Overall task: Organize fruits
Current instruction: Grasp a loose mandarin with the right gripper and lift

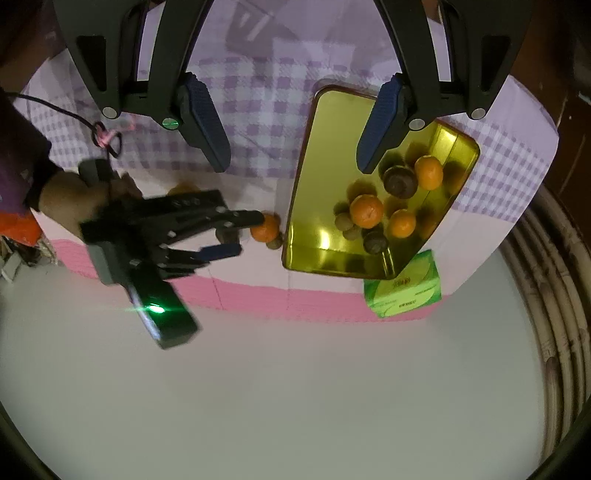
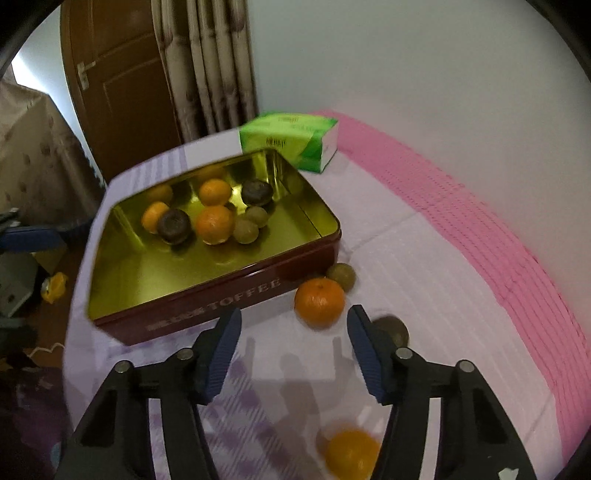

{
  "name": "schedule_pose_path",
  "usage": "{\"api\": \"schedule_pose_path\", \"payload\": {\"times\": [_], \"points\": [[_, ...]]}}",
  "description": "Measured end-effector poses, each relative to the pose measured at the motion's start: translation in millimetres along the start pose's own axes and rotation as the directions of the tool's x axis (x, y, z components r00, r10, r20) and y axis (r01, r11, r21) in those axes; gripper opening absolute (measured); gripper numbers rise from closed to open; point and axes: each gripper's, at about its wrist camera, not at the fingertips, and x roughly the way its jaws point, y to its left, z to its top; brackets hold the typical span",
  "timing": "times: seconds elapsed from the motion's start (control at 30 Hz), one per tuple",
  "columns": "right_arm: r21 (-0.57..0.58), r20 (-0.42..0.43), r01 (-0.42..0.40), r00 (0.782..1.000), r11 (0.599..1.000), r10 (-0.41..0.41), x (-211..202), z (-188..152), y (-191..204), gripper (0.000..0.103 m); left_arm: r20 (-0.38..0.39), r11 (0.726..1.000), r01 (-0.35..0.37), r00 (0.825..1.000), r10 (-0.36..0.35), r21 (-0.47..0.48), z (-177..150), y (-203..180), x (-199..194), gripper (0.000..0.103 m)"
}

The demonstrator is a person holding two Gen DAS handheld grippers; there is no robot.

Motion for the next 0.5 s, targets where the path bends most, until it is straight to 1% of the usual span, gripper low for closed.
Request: {"api": "schedule_pose_path", "payload": {"times": [0.03, 0.13, 0.2, 0.23, 0.33, 0.4, 0.5], "points": [[-0.014, -0.017, 0.003, 1.000, 1.000, -0.003, 8, 3, -2, 0.052, -0.007, 1.000, -0.001, 1.000, 0.001, 0.005, -1, 0, 1, 0.071], [-0.039, -0.074, 0.012, 0.997, 0.999, -0.015, 26, 6, -8, 0.052, -0.011, 1.000, 0.005, 1.000, -0.005, 0.014, -1, -1, 1, 0.071], [-0.045, -0.098, 0.012, 0.995, 0.999, -0.016, 36, 9, -10, 0.049, 0.000, 1.000, 0.008, 1.000, -0.008, 0.009, 0, 1, -1, 0.071], [-0.049, -0.108, 0.009, 0.994, 0.999, -0.014, 38, 9, -11, 0.046, 0.003, 1.000, 0.007, 1.000, -0.007, 0.010, 0, 1, -1, 0.071], [-0.061, -0.132, 0.020, 0.991, 0.998, -0.028, 48, 12, -13, 0.037, -0.003, 1.000, -0.006, 1.000, 0.006, 0.019, -1, 0, 1, 0.071], [-0.047, -0.146, 0.014, 0.989, 0.999, -0.020, 52, 14, -16, 0.037, -0.016, 1.000, -0.005, 1.000, 0.006, 0.024, -2, -1, 3, 0.071], [-0.035, -0.138, 0.020, 0.990, 0.999, -0.024, 49, 13, -14, 0.036, -0.021, 0.999, -0.016, 1.000, 0.017, 0.030, -4, -3, 5, 0.071]]}}
